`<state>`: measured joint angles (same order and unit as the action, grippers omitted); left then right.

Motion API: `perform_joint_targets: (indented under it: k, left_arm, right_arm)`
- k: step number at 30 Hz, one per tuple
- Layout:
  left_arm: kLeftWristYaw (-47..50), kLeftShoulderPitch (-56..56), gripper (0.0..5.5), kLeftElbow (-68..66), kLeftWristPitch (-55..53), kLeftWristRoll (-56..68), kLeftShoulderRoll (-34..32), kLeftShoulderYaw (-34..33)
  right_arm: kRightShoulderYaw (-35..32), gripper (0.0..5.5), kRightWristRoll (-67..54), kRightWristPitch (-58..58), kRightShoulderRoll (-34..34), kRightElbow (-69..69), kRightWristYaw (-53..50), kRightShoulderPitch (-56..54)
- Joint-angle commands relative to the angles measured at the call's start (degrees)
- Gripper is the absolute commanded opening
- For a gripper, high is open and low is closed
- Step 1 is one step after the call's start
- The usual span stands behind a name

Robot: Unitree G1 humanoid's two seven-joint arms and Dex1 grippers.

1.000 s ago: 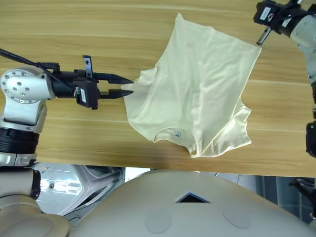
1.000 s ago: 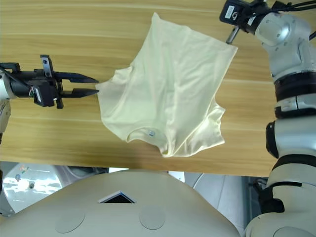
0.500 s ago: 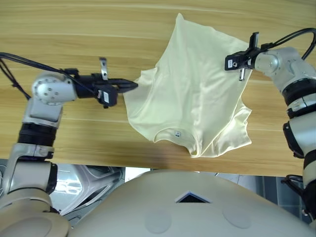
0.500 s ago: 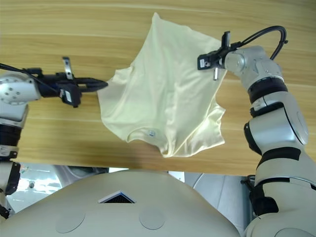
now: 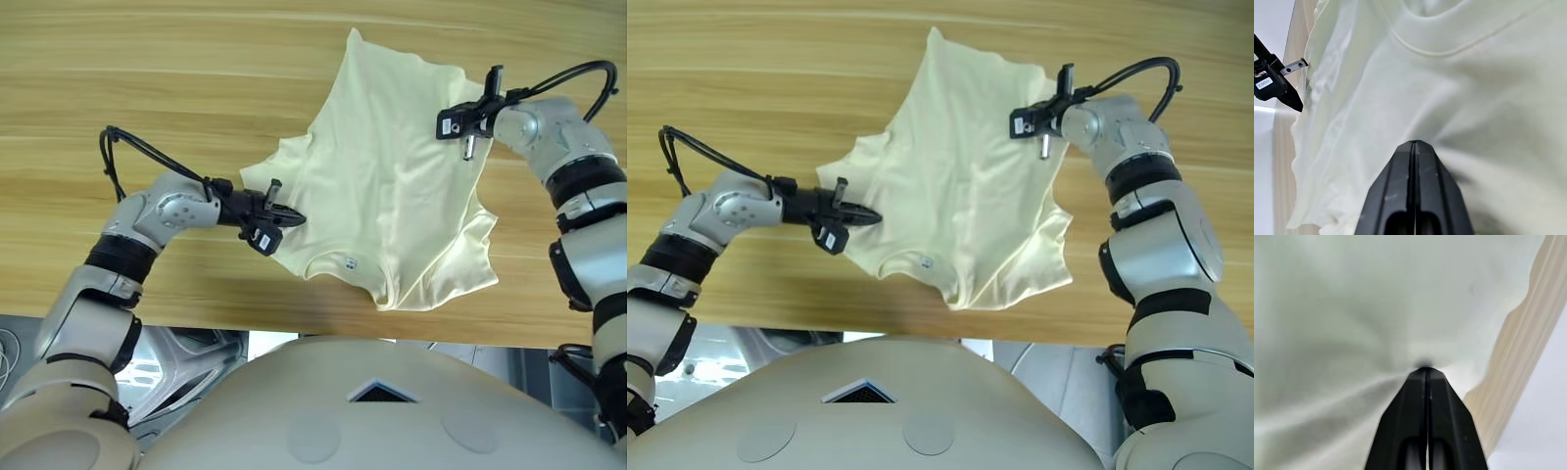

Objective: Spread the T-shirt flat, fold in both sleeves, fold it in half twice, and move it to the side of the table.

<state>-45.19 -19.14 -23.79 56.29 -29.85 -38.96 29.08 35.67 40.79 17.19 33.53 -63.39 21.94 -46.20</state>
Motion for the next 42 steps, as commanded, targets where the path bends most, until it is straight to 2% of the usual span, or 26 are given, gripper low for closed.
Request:
perform_joint_targets:
  k: [1, 6, 10, 17, 22, 30, 35, 38, 42]
  left_arm:
    - [-2.9, 6.8, 0.02, 1.1, -1.8, -10.0, -6.8, 5.1]
    - [-3.1, 11.2, 0.02, 7.4, -3.3, -10.1, -9.9, 6.7]
    - [-3.6, 13.6, 0.02, 11.5, -4.9, -7.6, -9.5, 7.6]
    - [-3.9, 16.6, 0.02, 16.1, -7.6, -4.3, -8.7, 9.5]
    - [-3.4, 17.6, 0.02, 16.8, -8.6, -3.8, -8.9, 10.3]
    - [-5.0, 18.9, 0.02, 17.3, -9.5, 1.2, -8.1, 12.5]
    - [-2.4, 16.6, 0.02, 17.7, -10.8, 1.8, -7.5, 9.7]
    - [-0.3, 14.0, 0.02, 19.0, -12.3, 3.5, -7.7, 5.4]
    - [0.4, 13.6, 0.02, 20.2, -12.9, 4.4, -8.2, 3.0]
  right_arm:
    - [0.4, 0.00, 2.6, -5.0, -3.0, -6.2, -6.4, -5.6]
    - [0.2, 0.00, 3.4, -8.0, -5.8, -11.4, -11.3, -9.3]
    - [0.2, 0.00, 3.3, -7.1, -8.6, -12.8, -13.5, -11.0]
    - [2.0, 0.00, 4.5, -3.4, -12.8, -13.3, -11.9, -11.4]
    - [1.3, 0.00, 3.7, 0.6, -8.7, -10.3, -7.0, -13.0]
    - [1.0, 0.00, 5.3, 2.0, 4.1, 0.3, -1.7, -9.7]
    - [-1.3, 0.00, -0.1, 8.4, 11.3, 16.2, 10.7, -1.7]
    - [-2.2, 0.00, -1.1, 8.9, 12.4, 20.0, 13.8, 1.5]
    - [-1.5, 0.00, 1.3, 7.2, 10.2, 16.8, 11.8, 2.4]
